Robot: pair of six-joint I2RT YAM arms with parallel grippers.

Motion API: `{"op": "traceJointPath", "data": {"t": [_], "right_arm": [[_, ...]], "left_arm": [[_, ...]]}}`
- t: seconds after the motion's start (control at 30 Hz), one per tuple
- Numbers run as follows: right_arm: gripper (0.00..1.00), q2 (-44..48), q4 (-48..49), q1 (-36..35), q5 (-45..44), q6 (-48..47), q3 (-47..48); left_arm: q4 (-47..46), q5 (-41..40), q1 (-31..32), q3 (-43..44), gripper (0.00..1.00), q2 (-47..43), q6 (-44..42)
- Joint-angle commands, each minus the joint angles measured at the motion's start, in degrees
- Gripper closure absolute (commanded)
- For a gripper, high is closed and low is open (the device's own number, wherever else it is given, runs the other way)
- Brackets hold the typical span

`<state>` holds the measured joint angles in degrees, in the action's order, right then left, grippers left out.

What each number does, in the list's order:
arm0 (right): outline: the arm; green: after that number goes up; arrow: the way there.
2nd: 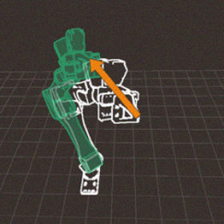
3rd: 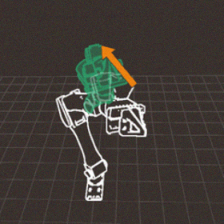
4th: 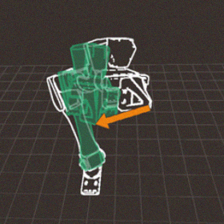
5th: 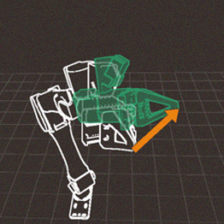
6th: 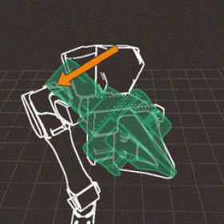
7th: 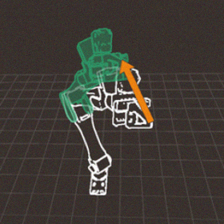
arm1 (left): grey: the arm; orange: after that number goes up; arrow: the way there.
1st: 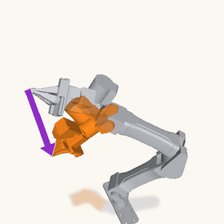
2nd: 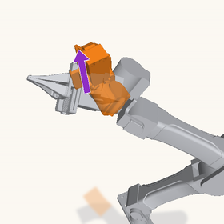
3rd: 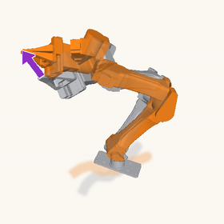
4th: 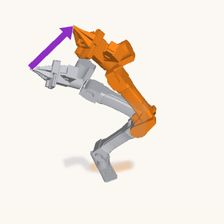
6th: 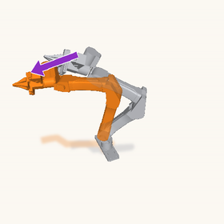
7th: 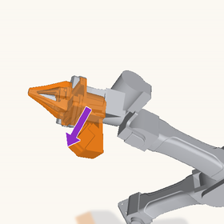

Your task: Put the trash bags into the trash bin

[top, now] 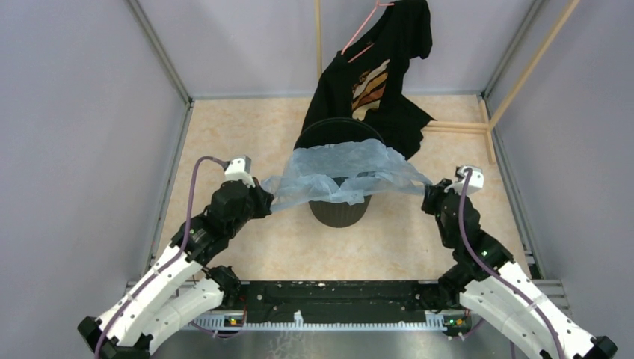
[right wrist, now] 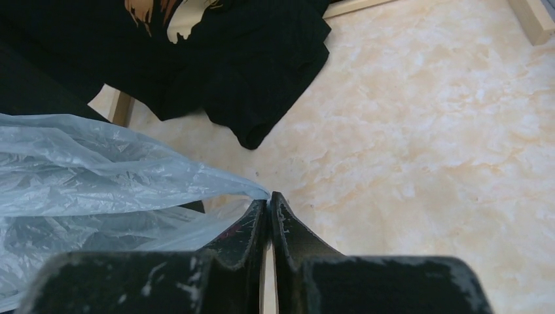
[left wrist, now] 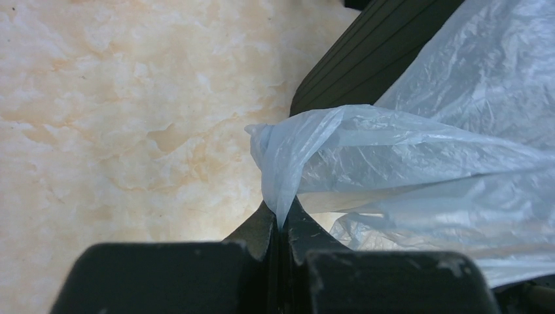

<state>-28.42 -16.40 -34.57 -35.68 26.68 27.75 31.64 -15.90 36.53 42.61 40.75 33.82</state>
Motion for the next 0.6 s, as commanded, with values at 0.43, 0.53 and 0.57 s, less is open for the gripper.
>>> {"op": "traceJointPath", "data": {"t": [0.43, 0.53, 0.57], "right_arm": [[0.83, -9.68, 10.28, 0.73, -0.11, -2.02, 1.27], [0.69, -12.33, 10.34, 0.75, 3.61, -4.71, 3.72], [0.66, -12.32, 8.59, 0.73, 5.08, -5.04, 4.94]], "left_arm": [[-4.83, 0.15, -0.22, 0.34, 0.91, 3.16, 2.86], [-2.48, -0.67, -0.2, 4.4, 0.79, 5.85, 1.47], [-0.89, -0.97, -0.21, 5.71, 0.72, 6.21, 1.43]]}}
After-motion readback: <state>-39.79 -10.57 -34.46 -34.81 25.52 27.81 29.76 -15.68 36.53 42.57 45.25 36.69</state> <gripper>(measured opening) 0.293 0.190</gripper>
